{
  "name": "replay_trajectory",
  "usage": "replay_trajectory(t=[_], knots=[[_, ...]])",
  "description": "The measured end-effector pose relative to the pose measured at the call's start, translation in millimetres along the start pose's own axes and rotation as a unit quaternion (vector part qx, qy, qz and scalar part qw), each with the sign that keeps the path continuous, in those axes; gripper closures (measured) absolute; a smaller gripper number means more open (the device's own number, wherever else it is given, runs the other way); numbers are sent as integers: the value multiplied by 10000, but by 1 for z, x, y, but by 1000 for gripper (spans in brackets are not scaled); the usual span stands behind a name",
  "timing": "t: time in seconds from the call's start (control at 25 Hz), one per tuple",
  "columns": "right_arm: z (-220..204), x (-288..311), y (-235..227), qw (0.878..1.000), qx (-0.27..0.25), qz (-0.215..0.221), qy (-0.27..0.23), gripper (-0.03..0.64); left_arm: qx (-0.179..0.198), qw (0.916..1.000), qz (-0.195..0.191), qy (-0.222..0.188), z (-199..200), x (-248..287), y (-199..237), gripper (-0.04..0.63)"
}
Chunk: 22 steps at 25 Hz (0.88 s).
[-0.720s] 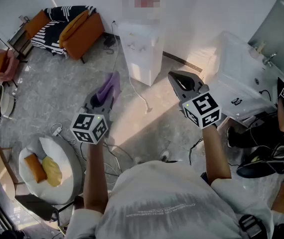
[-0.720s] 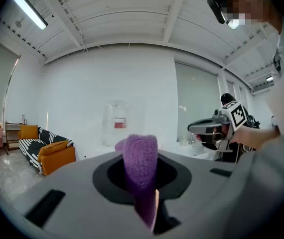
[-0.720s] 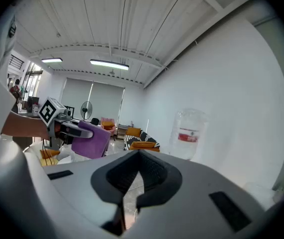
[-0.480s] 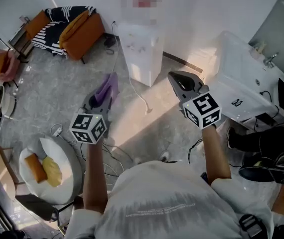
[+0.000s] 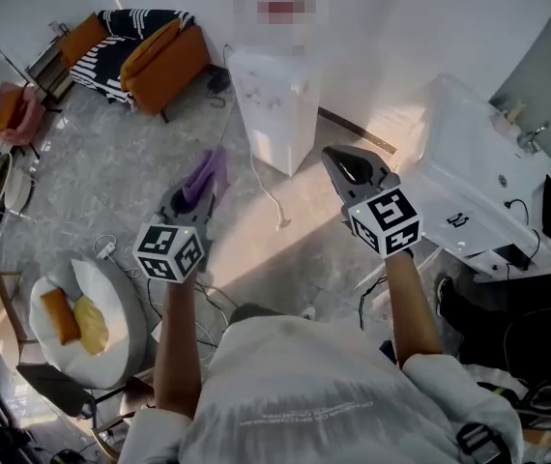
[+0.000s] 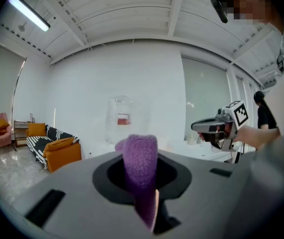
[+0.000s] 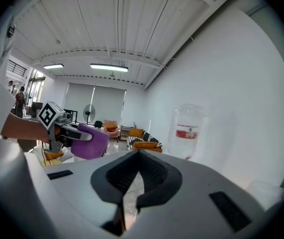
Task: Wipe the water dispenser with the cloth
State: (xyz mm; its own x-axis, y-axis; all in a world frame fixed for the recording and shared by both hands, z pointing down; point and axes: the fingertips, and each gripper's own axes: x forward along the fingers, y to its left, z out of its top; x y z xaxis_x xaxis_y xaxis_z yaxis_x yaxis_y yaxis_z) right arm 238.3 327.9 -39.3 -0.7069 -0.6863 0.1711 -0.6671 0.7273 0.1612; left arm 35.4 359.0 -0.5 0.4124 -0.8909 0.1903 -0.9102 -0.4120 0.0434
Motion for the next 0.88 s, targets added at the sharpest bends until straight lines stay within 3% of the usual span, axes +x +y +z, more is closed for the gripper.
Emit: replay_trajectory(t=[0.24, 0.44, 0.64, 0.88], knots=[[-16, 12, -28, 9985, 525, 128, 56, 601, -174, 9997, 125, -78, -5, 25, 1, 546], [-21, 45, -28, 9989, 241, 322, 243, 601, -272, 9994, 175, -92, -8, 49, 36, 546], [-20, 110, -41, 9990, 267, 198, 282, 603, -85, 9998, 162, 68, -14, 88, 103, 546], [-8, 211, -74, 9977, 438, -194, 479, 601, 99, 9997, -120, 169, 4, 164, 201, 546]])
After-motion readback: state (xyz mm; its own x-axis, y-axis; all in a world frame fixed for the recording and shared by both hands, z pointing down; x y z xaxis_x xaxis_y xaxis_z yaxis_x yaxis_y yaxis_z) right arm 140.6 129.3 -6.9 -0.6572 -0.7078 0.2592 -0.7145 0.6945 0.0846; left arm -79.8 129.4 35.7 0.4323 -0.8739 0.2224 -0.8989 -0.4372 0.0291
